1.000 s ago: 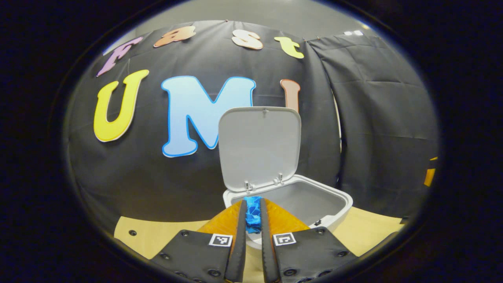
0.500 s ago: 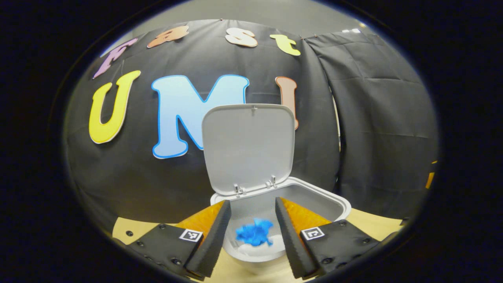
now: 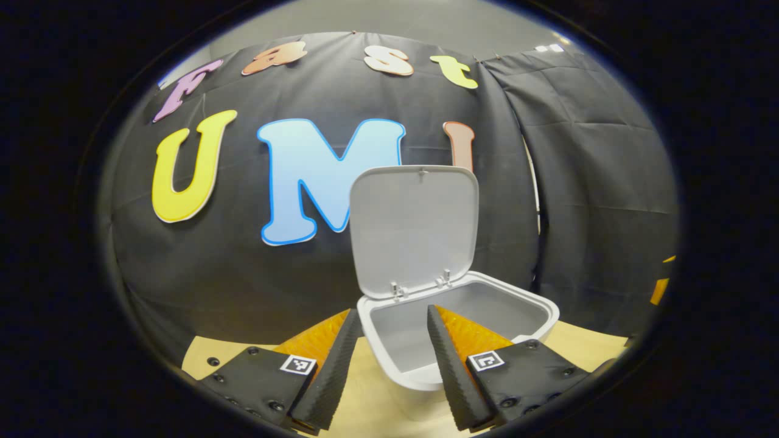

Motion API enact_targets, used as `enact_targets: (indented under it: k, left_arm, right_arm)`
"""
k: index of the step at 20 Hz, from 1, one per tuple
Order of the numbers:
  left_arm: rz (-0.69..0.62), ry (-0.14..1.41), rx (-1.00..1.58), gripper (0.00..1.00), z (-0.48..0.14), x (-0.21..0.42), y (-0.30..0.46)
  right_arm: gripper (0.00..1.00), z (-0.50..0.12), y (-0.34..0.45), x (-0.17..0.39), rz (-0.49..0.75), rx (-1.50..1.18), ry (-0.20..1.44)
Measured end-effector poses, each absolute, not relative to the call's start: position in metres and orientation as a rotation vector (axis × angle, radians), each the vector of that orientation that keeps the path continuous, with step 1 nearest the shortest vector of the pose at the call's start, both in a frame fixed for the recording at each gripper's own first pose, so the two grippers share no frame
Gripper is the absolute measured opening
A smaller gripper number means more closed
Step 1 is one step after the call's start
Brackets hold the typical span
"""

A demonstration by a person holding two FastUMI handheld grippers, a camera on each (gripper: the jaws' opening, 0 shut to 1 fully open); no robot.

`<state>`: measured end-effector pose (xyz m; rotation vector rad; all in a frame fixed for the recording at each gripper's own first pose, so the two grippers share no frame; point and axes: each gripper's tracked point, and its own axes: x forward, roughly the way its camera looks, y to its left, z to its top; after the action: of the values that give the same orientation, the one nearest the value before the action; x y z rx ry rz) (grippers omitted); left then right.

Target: Press the lid of the desktop garbage bin to open it, pick up the crumpled paper on the desktop and throw it into the bin, then pick up the pop can on the desktop and drop it into the bin, and finally close the garbage bin lid.

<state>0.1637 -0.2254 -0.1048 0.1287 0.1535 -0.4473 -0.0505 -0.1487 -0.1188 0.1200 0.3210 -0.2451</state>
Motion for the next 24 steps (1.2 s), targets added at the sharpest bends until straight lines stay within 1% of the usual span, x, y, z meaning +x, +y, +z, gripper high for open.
enact_targets:
  k: [1,6,7,8,11,12,15,16,18,19,21,22,23,24]
  left_arm:
    - [-0.433,0.155,0.126,0.76,-0.104,0.164,-0.215]
    - [-0.353,0.160,0.117,0.76,-0.099,0.160,-0.162]
    - [-0.339,0.161,0.117,0.73,-0.098,0.158,-0.150]
    - [-0.324,0.162,0.117,0.76,-0.096,0.157,-0.140]
    - [-0.286,0.160,0.119,0.76,-0.092,0.150,-0.109]
    - [-0.272,0.160,0.121,0.73,-0.092,0.149,-0.100]
    - [-0.231,0.159,0.121,0.79,-0.086,0.139,-0.068]
    - [-0.216,0.160,0.121,0.76,-0.085,0.136,-0.057]
    - [-0.185,0.163,0.120,0.76,-0.083,0.131,-0.037]
    - [-0.170,0.162,0.118,0.73,-0.082,0.129,-0.027]
    - [-0.144,0.161,0.116,0.76,-0.079,0.123,-0.010]
    - [-0.131,0.161,0.117,0.76,-0.078,0.119,0.000]
    - [-0.119,0.162,0.119,0.73,-0.078,0.116,0.008]
    - [-0.106,0.163,0.120,0.76,-0.078,0.115,0.016]
  right_arm:
    - [0.95,-0.120,-0.142,-0.048,-0.227,0.121,0.324]
    - [0.95,-0.125,-0.096,-0.038,-0.113,0.107,0.341]
    - [0.95,-0.127,-0.086,-0.037,-0.088,0.104,0.347]
    - [0.95,-0.128,-0.076,-0.036,-0.065,0.102,0.350]
    - [0.95,-0.132,-0.048,-0.031,0.003,0.096,0.363]
    - [0.95,-0.133,-0.039,-0.030,0.024,0.096,0.365]
    - [0.95,-0.138,-0.013,-0.026,0.081,0.093,0.374]
    - [0.95,-0.139,-0.004,-0.025,0.100,0.093,0.377]
    - [0.95,-0.142,0.012,-0.022,0.134,0.092,0.384]
    - [0.95,-0.143,0.020,-0.022,0.150,0.092,0.388]
    - [0.95,-0.148,0.036,-0.020,0.184,0.090,0.399]
    - [0.95,-0.149,0.043,-0.018,0.200,0.088,0.404]
    - [0.95,-0.152,0.050,-0.018,0.216,0.084,0.409]
    - [0.95,-0.154,0.057,-0.017,0.232,0.080,0.413]
